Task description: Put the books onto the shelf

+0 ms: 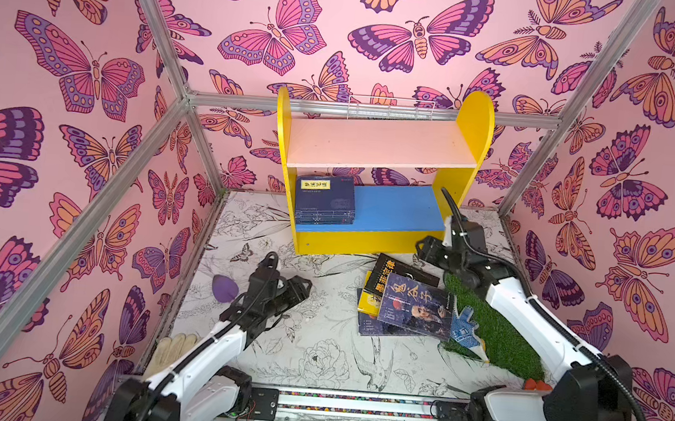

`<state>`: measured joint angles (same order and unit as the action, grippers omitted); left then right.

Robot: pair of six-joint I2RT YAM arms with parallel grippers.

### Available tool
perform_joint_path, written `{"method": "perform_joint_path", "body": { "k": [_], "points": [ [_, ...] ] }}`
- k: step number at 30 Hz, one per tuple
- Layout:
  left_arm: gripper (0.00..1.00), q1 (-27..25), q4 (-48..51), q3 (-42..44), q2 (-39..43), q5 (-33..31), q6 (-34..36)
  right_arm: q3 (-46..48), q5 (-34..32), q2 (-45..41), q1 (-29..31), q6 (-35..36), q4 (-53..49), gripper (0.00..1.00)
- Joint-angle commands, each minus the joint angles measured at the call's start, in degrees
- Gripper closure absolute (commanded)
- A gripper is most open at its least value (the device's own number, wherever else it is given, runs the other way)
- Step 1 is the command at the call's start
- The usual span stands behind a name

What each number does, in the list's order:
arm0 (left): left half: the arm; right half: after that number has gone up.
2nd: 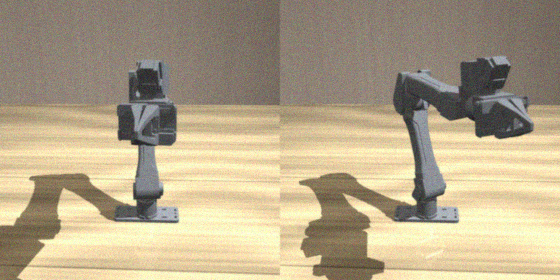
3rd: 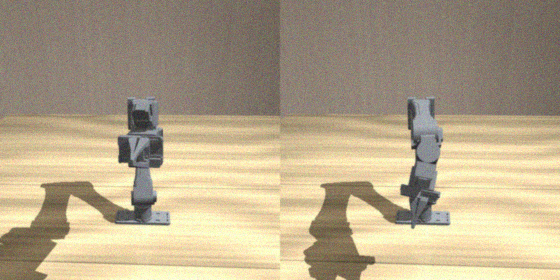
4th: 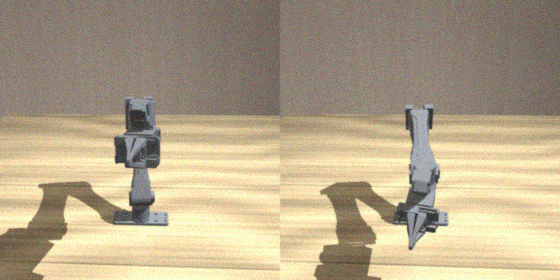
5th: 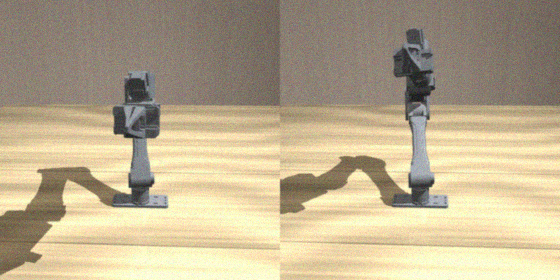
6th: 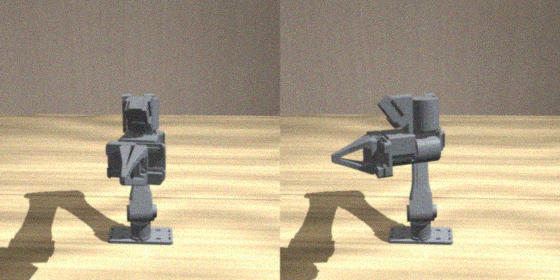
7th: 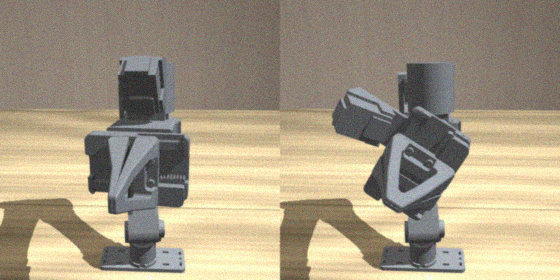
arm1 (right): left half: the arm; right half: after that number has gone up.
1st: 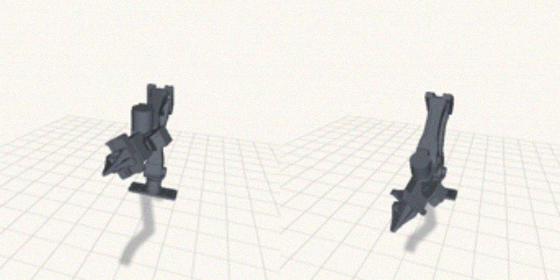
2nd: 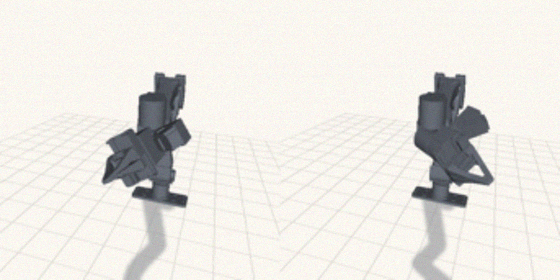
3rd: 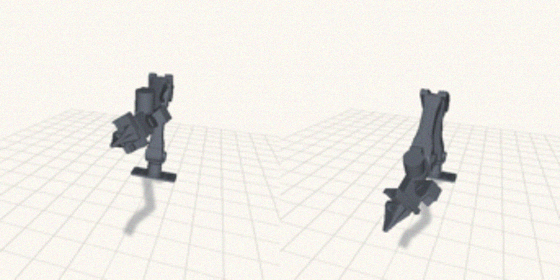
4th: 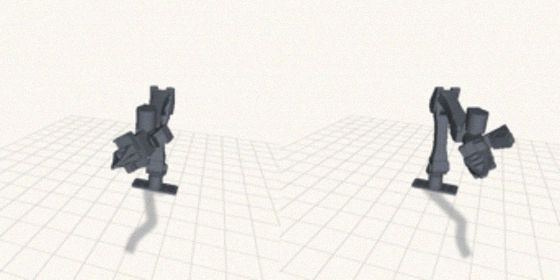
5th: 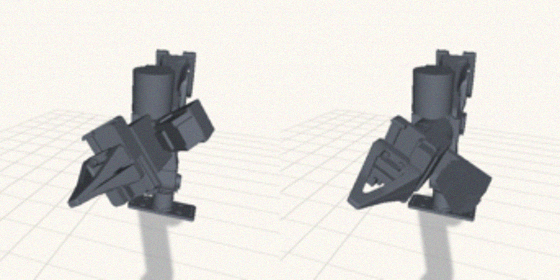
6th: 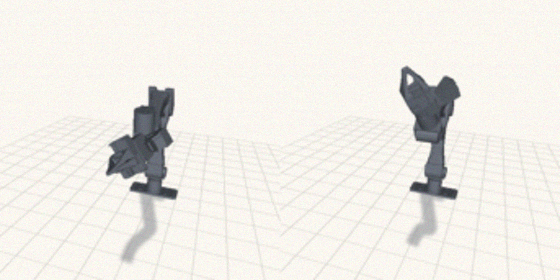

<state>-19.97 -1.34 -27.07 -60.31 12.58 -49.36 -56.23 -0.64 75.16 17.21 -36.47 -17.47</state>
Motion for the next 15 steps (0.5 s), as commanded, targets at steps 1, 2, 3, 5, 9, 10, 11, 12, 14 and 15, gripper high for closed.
{"method": "perform_joint_path", "body": {
  "k": [1,2,3,5,9,10,11,12,14,15],
  "points": [
    [0.29,-5.74,-2.94,-6.64,-8.64,-0.12,7.74,9.50,-6.02,-3.00,-3.63,-10.64,-4.04,0.33],
    [0.28,-7.32,-3.07,-9.07,-11.53,1.17,9.52,11.40,-5.18,-4.07,-5.16,-11.29,-4.29,0.33],
    [0.26,-9.22,-3.12,-11.44,-16.11,2.80,12.03,13.50,-4.04,-4.88,-6.49,-11.84,-4.62,0.33],
    [0.25,-11.85,-3.05,-16.24,-22.16,6.28,15.20,15.98,-1.40,-5.75,-7.99,-11.96,-5.37,0.33],
    [0.22,-15.92,-2.24,-24.47,-32.26,11.57,18.96,18.31,1.29,-5.84,-8.33,-10.67,-9.80,0.33],
    [0.22,-16.74,-0.55,-26.54,-33.97,11.77,20.17,18.87,2.05,-5.83,-8.42,-9.94,-10.35,0.33],
    [0.22,-17.34,0.63,-28.09,-35.44,11.75,21.12,19.53,2.73,-5.96,-8.47,-9.56,-10.39,0.33],
    [0.22,-17.84,1.35,-29.41,-36.79,12.15,21.76,20.32,3.33,-6.07,-8.44,-9.34,-10.21,0.33],
    [0.21,-18.56,2.41,-31.32,-39.07,13.52,22.73,21.63,5.73,-5.99,-8.50,-8.44,-8.81,0.33],
    [0.21,-18.90,3.48,-32.31,-40.21,13.99,23.35,22.16,7.56,-5.97,-8.48,-7.67,-7.77,0.33]
  ]
}}
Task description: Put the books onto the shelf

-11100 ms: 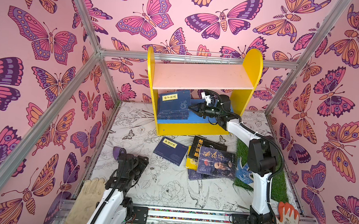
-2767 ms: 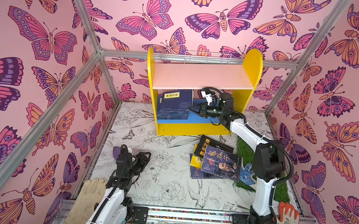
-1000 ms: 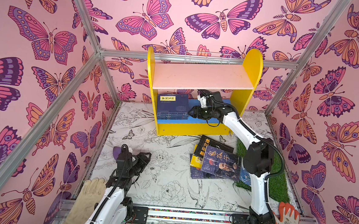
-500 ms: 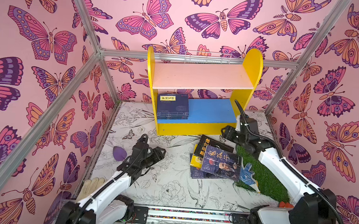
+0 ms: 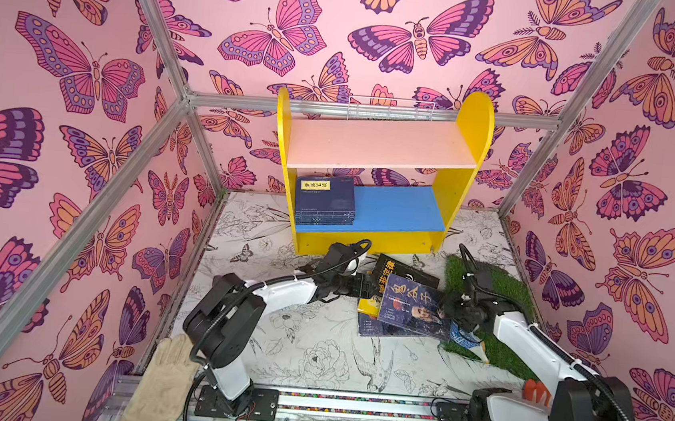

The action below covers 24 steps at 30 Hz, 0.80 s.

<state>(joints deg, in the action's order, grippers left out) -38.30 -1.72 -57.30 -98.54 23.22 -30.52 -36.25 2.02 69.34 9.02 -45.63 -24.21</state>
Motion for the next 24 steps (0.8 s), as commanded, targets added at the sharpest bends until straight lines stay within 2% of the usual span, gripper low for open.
{"method": "perform_joint_path", "body": {
  "k": [1,5,9,16,20,22,24],
  "points": [
    [0.22,-0.70,5.11,-3.00,-3.00,3.60,4.91,2.68,6.90,0.05,-0.29,2.39,-0.06,0.34],
    [0.22,-1.08,7.94,-5.33,-6.70,5.11,5.87,3.15,16.95,1.72,-0.28,7.27,4.42,0.37],
    [0.22,-1.09,8.55,-5.98,-8.84,6.74,6.18,1.84,22.57,2.63,-0.16,9.16,6.86,0.39],
    [0.24,-0.90,8.61,-5.13,-9.56,6.74,5.23,-2.58,25.84,4.29,2.36,10.35,9.38,0.40],
    [0.37,-0.63,8.57,-4.84,-9.39,7.39,4.82,-4.66,25.09,5.29,3.81,10.39,9.58,0.40],
    [0.50,-0.59,8.37,-4.84,-9.46,8.00,4.77,-4.87,24.79,5.12,4.07,9.90,10.14,0.40],
    [0.71,-0.56,8.22,-4.88,-9.48,8.52,4.87,-5.02,24.27,4.61,4.00,9.67,10.28,0.41]
  ]
}}
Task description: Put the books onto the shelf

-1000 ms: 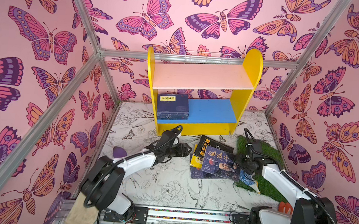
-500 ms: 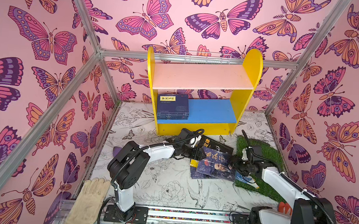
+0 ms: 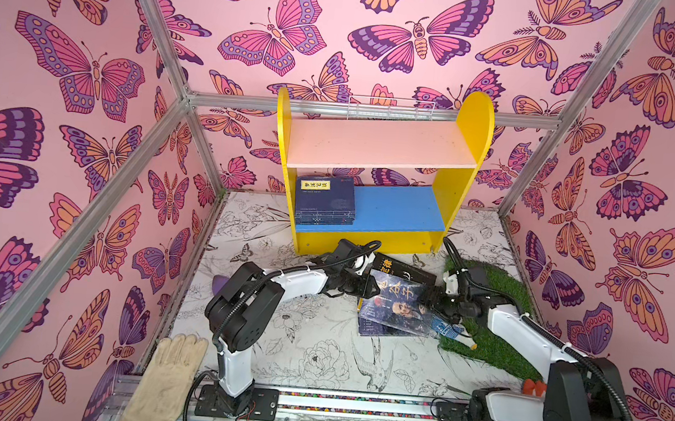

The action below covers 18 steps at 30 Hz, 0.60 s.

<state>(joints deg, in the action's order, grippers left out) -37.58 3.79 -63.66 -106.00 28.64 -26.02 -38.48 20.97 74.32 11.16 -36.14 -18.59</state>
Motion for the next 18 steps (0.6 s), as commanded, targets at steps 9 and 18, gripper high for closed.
{"method": "perform_joint_path", "body": {
  "k": [9,18],
  "points": [
    [1.00,0.72,-3.23,6.95,8.23,3.65,-3.32,-5.91,-7.77,-7.31,1.72,2.62,-3.27,0.36],
    [1.00,9.59,-34.94,21.21,23.02,9.76,-23.84,-5.47,1.51,-13.57,1.66,3.23,3.84,0.29]
  ]
}}
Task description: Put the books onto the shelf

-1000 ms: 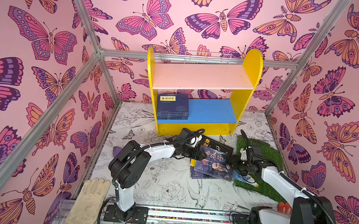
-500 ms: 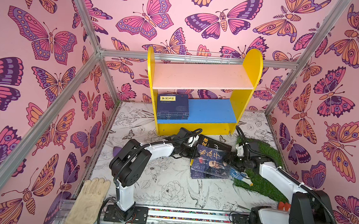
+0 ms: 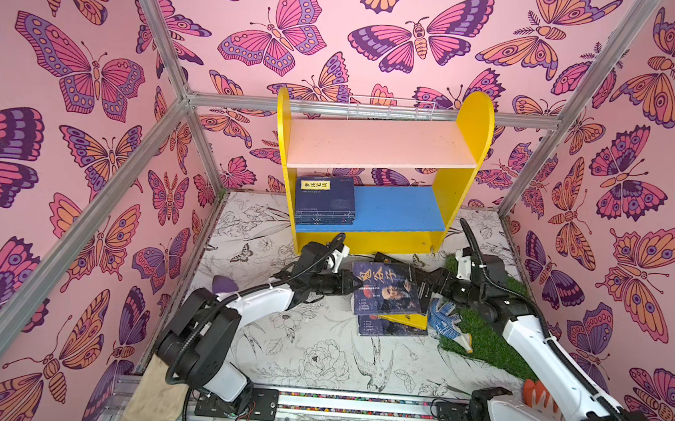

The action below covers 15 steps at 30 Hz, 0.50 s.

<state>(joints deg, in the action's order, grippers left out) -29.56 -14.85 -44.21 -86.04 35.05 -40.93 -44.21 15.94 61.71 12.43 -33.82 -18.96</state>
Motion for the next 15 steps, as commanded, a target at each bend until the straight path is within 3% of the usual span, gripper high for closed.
{"method": "perform_joint_path", "body": {
  "k": [1,5,9,15],
  "points": [
    [1.00,2.09,-19.95,2.73,3.80,3.62,-11.21,0.87,9.81,-1.23,0.42,-0.04,6.65,0.29],
    [1.00,3.45,-32.19,4.79,4.61,3.75,-18.29,2.87,18.59,-1.99,0.61,-4.15,13.69,0.29],
    [1.00,3.55,-40.78,4.58,3.67,4.40,-23.58,5.13,20.60,-1.82,0.63,-8.83,18.88,0.29],
    [1.00,3.30,-47.55,3.56,1.94,5.65,-28.26,9.28,24.53,-0.13,0.67,-20.02,35.01,0.29]
  ]
}}
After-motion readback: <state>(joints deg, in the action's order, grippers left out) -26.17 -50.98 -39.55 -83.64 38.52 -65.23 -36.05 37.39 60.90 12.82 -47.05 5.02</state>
